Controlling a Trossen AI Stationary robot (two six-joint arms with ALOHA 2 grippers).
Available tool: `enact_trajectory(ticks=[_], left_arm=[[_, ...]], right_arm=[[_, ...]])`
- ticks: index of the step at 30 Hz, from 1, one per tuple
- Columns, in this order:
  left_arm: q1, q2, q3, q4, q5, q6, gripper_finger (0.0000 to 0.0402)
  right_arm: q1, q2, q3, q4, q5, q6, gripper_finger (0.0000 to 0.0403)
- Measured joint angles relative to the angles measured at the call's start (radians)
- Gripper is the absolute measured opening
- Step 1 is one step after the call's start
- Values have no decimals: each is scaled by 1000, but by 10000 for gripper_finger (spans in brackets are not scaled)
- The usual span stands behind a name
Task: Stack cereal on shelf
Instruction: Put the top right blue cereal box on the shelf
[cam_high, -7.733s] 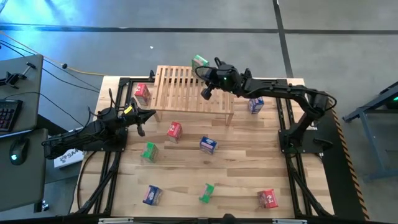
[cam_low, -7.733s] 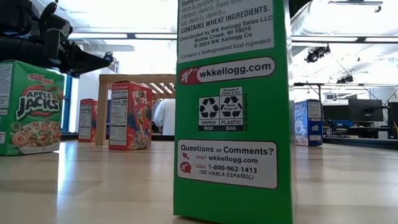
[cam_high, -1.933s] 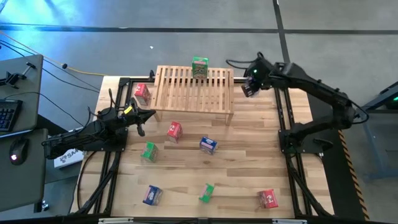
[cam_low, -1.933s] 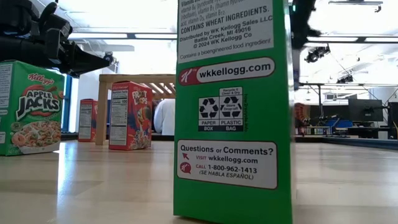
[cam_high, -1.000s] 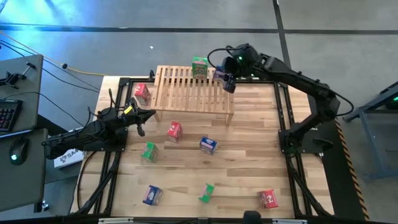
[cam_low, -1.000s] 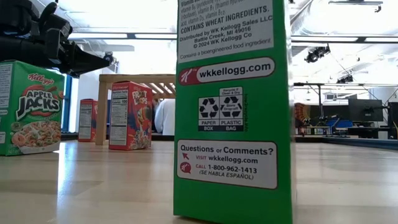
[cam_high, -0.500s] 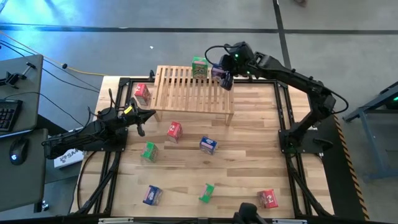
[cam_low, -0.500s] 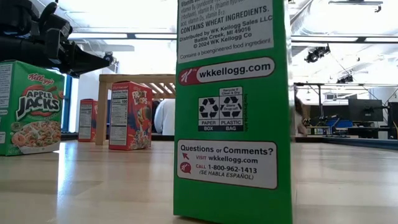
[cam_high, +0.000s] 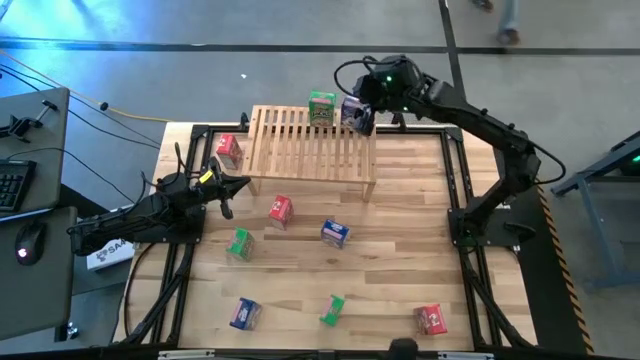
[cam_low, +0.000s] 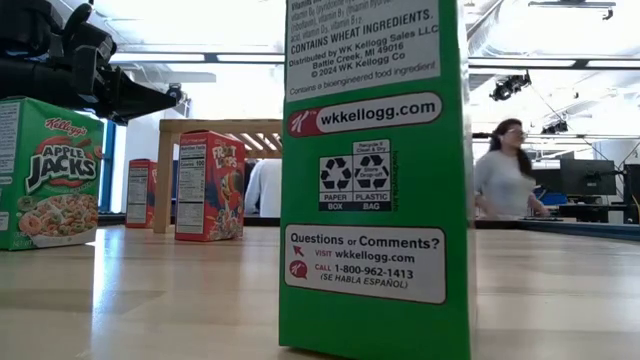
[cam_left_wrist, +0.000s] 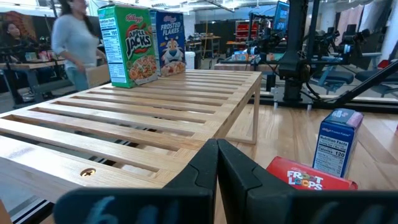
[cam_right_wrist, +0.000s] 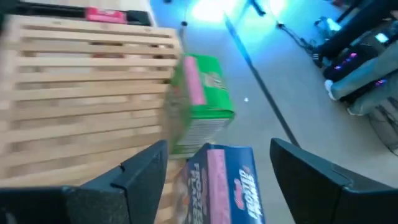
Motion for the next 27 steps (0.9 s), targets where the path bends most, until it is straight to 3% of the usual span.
enact_trajectory(ticks=[4,9,13,20,27], left_arm=[[0,0,0,0,0,0,0],[0,0,0,0,0,0,0],[0,0,0,0,0,0,0],[0,0,0,0,0,0,0],[0,0,0,0,0,0,0]], right_arm=[[39,-1,90,-189,75,64,211],[45,-1,90,-424,145,197,98],[39,-21,-35,-387,165,248,14],[10,-65,-324,-54,212,264,28],[-28,-71,-393,112,208,261,4]])
